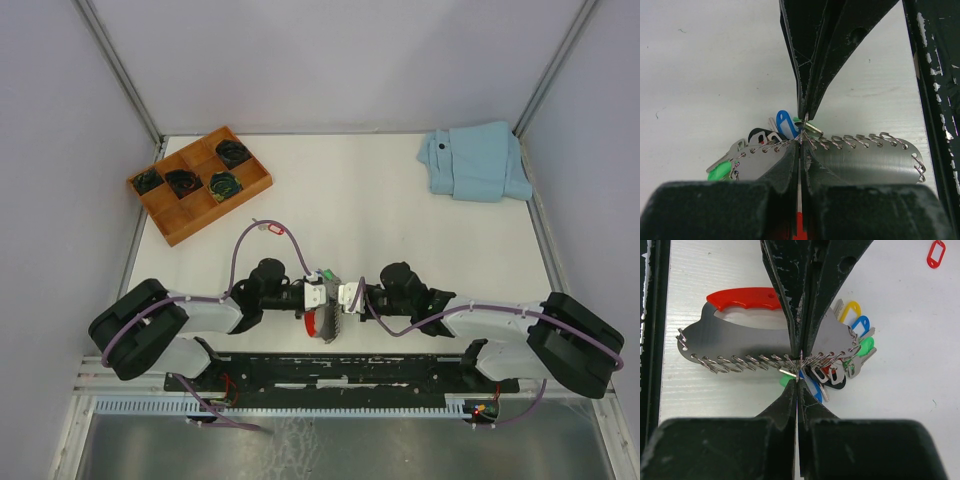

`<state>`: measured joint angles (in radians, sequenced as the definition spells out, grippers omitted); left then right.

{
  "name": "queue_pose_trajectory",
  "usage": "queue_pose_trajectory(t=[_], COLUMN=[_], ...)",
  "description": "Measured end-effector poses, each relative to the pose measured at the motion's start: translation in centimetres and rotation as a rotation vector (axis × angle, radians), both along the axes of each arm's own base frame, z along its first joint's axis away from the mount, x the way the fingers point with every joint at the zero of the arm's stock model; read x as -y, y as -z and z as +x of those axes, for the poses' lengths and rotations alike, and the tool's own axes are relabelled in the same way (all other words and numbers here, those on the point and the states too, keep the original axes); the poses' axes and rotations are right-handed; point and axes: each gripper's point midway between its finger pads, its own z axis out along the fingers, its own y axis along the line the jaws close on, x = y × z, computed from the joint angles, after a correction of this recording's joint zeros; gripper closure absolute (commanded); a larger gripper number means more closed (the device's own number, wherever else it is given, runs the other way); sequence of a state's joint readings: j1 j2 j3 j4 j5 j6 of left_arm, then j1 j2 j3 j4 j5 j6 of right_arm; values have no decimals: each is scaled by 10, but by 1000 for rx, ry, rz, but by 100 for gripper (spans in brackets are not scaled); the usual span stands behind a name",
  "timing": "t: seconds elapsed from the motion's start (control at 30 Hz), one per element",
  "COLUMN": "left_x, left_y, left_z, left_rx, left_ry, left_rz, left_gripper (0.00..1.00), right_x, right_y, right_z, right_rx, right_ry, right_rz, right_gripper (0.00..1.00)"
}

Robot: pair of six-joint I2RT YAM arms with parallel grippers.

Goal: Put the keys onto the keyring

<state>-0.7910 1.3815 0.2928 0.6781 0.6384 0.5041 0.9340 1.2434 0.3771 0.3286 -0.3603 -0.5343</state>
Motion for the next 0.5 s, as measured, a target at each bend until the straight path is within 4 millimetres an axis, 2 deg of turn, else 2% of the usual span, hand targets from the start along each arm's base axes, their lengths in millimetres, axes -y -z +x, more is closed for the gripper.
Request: queue_pose_trajectory(t=[0.5], left_x=[1], left_y=[0], left_z=[-2], left_rx=[-13], left_ry=[11], left_rz=[-7], left_gripper=[97], right_x=[-4], right_y=[3], right_z=[0], right_rx=[-18], right_ry=[-3], right_rz=[12], right_gripper=[99])
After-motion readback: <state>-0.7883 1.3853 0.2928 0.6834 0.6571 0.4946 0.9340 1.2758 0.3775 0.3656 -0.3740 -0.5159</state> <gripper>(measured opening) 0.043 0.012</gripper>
